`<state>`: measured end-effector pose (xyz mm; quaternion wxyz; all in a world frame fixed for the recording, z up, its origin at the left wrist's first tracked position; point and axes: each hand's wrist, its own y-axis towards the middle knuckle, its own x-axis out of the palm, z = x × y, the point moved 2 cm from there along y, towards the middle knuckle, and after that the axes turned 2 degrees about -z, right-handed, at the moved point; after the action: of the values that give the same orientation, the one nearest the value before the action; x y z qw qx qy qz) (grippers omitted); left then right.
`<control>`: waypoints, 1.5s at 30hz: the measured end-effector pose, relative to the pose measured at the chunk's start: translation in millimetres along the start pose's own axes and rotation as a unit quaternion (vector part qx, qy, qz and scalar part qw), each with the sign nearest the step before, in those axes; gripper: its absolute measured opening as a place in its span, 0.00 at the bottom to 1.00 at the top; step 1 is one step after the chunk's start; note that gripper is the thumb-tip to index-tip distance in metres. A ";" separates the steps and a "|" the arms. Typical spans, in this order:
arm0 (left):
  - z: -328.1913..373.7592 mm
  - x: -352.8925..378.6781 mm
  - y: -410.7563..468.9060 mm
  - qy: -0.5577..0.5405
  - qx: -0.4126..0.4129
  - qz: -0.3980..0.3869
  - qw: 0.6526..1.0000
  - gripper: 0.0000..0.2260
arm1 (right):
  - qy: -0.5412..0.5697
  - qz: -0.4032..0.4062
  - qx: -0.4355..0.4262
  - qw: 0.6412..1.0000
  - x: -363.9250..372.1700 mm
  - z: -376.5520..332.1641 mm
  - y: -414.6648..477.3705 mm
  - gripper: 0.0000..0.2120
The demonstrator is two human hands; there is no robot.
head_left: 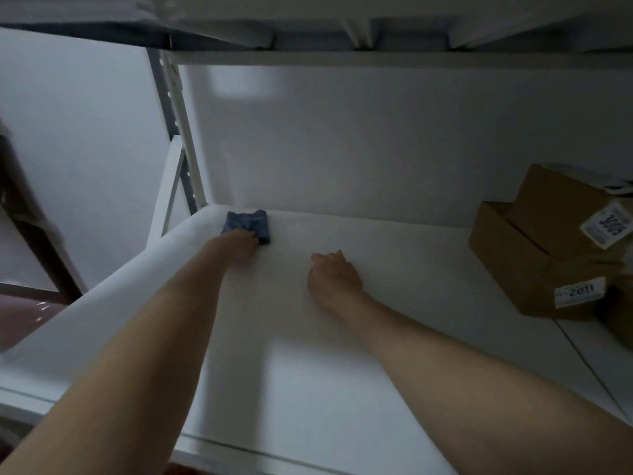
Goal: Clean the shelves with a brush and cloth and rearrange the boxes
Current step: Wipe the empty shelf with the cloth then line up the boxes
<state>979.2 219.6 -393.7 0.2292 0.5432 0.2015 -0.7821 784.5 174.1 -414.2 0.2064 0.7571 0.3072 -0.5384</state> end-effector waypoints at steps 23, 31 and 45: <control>-69.0 -11.0 -113.5 0.153 -0.141 0.050 0.977 0.20 | 0.059 0.021 0.016 0.998 -30.2 -7.6 -68.5 0.19; 56.8 32.9 -108.8 0.089 0.094 0.011 0.992 0.18 | 0.095 0.071 0.050 0.992 -27.6 23.7 -70.9 0.17; 39.5 14.1 -122.0 0.127 0.070 0.010 0.989 0.19 | 0.091 0.083 0.056 0.991 -22.9 24.4 -80.2 0.17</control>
<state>874.5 294.6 -385.8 0.1706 0.6548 0.1680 -0.7169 707.2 211.0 -399.4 0.1791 0.8361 0.2298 -0.4648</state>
